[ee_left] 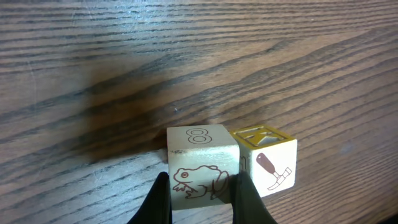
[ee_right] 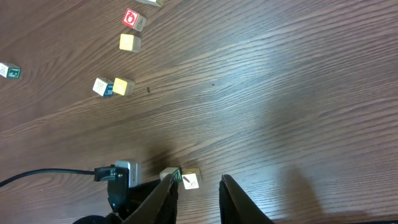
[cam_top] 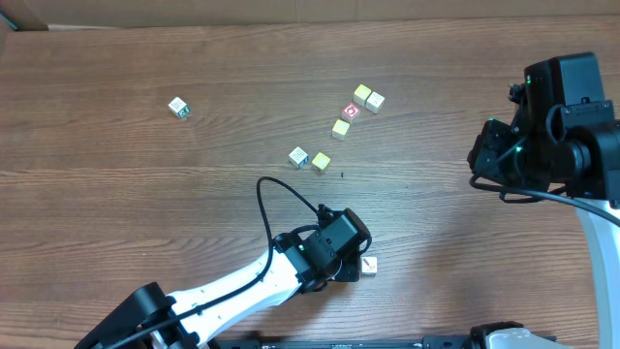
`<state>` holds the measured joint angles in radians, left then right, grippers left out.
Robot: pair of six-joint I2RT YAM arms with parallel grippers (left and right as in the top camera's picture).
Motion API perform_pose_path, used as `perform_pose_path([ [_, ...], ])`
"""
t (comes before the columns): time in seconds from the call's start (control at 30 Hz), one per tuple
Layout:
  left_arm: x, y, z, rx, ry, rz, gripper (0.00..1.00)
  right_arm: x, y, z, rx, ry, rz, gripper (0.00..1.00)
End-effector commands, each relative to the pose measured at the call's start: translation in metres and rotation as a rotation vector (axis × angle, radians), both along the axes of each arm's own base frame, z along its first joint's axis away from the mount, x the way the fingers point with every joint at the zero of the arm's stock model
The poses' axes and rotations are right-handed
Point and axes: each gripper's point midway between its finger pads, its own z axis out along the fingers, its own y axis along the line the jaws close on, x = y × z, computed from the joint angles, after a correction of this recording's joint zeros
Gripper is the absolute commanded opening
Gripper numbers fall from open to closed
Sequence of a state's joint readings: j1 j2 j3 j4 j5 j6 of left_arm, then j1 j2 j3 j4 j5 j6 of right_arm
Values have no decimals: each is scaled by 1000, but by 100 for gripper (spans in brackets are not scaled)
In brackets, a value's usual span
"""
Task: Flip 4 blocks
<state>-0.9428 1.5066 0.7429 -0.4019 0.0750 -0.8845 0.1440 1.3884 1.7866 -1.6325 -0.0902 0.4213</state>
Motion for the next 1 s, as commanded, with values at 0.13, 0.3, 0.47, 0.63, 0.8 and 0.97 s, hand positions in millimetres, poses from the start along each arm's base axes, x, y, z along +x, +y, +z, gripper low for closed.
perform_pose_path([
  [0.13,-8,1,-13,16,50,-4,4,-2,-1,3,0,-15,3,25],
  [0.3,-9,-1,-12,5,58,-9,4,-3,-2,3,-1,-13,6,24],
  [0.47,-16,-6,-11,-14,85,-28,4,-3,-2,3,-1,-13,6,24],
  [0.63,-18,-7,-12,-10,82,-34,4,-3,-1,3,-1,-13,6,24],
  [0.8,-18,-5,-12,-5,83,-21,4,-3,-1,3,-1,-11,6,24],
  [0.97,-17,1,-15,21,92,23,4,-4,-1,3,-1,-8,6,24],
])
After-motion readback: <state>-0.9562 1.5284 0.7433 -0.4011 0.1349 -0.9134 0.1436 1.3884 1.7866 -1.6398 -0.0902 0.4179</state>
